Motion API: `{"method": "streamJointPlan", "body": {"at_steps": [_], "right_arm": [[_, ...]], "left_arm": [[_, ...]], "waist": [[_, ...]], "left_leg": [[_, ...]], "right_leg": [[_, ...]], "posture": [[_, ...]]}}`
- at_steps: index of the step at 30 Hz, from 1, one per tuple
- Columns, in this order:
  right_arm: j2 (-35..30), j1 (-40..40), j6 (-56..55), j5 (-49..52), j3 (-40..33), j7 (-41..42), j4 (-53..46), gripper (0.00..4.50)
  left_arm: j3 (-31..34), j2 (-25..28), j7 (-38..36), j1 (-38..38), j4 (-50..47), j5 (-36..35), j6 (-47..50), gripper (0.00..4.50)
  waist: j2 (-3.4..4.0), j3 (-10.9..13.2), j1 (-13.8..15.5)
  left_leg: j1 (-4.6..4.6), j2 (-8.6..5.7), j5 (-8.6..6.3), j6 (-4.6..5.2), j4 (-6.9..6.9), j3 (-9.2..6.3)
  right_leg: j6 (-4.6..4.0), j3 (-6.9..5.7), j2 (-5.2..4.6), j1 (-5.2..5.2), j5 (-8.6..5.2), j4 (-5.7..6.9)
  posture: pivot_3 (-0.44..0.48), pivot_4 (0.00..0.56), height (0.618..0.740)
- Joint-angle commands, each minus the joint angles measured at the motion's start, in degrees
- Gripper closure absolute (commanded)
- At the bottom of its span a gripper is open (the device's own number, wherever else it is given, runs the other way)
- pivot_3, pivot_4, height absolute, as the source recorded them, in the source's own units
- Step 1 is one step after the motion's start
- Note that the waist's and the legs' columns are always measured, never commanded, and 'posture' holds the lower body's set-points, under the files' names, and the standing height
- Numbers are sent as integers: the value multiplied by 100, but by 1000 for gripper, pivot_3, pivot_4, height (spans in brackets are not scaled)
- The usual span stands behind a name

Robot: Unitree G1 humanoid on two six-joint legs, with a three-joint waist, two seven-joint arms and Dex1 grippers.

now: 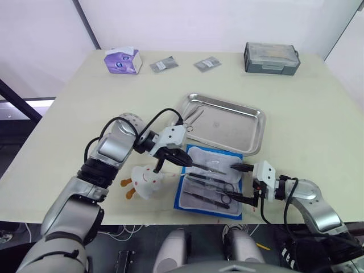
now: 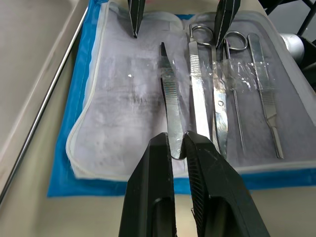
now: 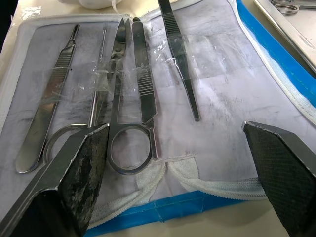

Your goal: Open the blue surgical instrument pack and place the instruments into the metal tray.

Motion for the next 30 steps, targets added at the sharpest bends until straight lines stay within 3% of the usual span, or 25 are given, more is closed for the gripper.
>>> {"method": "streamJointPlan", "body": {"at_steps": [1,14,26,30], "right_arm": [[-59,201,285,-161,121,-7,306,0],[-65,216,276,-150,102,-6,303,0],[-84,219,256,-145,86,21,316,0],[-98,222,247,-143,74,36,322,0]], "left_arm": [[27,206,-273,-85,-208,-242,-40,4423],[-75,1055,-273,-121,35,-821,-286,4423],[-40,2016,-273,-165,-256,-1810,-206,4423],[19,2100,-273,-176,-290,-1953,-147,4423]], "waist": [[0,0,-1],[3,4,0],[3,13,-2],[3,14,7]], "left_leg": [[0,0,0,0,0,0],[0,2,0,0,-1,0],[0,4,0,0,-1,0],[0,5,0,0,-1,-1]], "right_leg": [[0,0,0,0,0,0],[0,0,0,-1,-1,0],[1,0,0,-2,-2,1],[1,0,0,-2,-2,1]], "posture": [[0,150,734],[0,150,734],[0,150,734],[0,150,734]]}}
